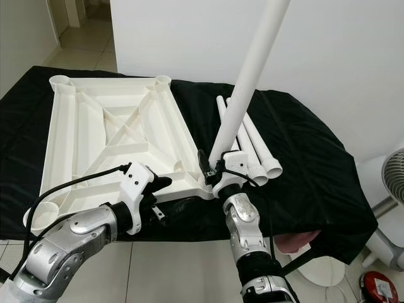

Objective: Building children table

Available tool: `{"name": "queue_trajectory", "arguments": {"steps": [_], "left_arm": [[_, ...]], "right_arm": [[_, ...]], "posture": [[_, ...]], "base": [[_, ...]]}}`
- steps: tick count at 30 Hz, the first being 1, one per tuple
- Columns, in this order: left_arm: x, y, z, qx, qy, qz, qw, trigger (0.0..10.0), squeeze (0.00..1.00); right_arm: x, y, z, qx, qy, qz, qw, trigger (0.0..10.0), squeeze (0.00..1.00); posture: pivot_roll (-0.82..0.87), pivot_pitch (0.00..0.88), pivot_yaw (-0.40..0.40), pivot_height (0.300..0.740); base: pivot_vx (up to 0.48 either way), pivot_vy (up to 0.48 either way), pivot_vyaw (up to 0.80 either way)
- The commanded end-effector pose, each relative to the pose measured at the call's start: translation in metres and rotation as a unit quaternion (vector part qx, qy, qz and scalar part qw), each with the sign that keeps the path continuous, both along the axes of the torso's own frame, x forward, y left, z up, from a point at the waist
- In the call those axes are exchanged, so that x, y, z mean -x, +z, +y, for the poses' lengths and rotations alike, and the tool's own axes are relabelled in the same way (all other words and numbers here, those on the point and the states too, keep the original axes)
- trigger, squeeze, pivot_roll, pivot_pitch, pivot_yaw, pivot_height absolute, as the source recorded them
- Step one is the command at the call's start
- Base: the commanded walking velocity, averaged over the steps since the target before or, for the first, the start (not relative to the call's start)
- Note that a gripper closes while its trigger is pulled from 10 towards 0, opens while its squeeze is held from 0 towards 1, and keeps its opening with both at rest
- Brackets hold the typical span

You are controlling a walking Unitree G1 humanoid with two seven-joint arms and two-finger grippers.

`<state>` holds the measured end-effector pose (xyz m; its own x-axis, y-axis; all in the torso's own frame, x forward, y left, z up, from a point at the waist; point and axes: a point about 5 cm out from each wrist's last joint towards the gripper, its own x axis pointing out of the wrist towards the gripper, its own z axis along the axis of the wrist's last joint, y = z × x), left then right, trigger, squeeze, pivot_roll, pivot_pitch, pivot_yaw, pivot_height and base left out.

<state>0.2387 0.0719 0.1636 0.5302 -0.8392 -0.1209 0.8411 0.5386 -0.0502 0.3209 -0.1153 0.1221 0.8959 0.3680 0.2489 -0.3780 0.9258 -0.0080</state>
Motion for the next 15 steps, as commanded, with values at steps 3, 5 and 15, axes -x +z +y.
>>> {"name": "queue_trajectory", "arguments": {"steps": [3,5,15], "left_arm": [[0.009,0.002,-0.004,0.006,-0.067,0.006,0.998,10.0,0.0],[0.01,0.002,-0.004,0.006,-0.067,0.007,0.998,10.0,0.0],[0.012,0.003,-0.004,0.005,-0.07,0.01,0.997,10.0,0.0]], "right_arm": [[0.01,-0.032,-0.003,0.041,0.017,0.055,0.997,10.0,0.0],[0.011,-0.034,-0.004,0.047,0.018,0.057,0.997,10.0,0.0],[0.013,-0.043,-0.012,0.045,0.014,0.071,0.996,10.0,0.0]], "posture": [[0.04,0.0,-0.121,0.74],[0.04,0.0,-0.121,0.74],[0.04,0.0,-0.115,0.74]], "base": [[0.0,0.0,0.0],[0.0,0.0,0.0],[0.0,0.0,0.0]]}}
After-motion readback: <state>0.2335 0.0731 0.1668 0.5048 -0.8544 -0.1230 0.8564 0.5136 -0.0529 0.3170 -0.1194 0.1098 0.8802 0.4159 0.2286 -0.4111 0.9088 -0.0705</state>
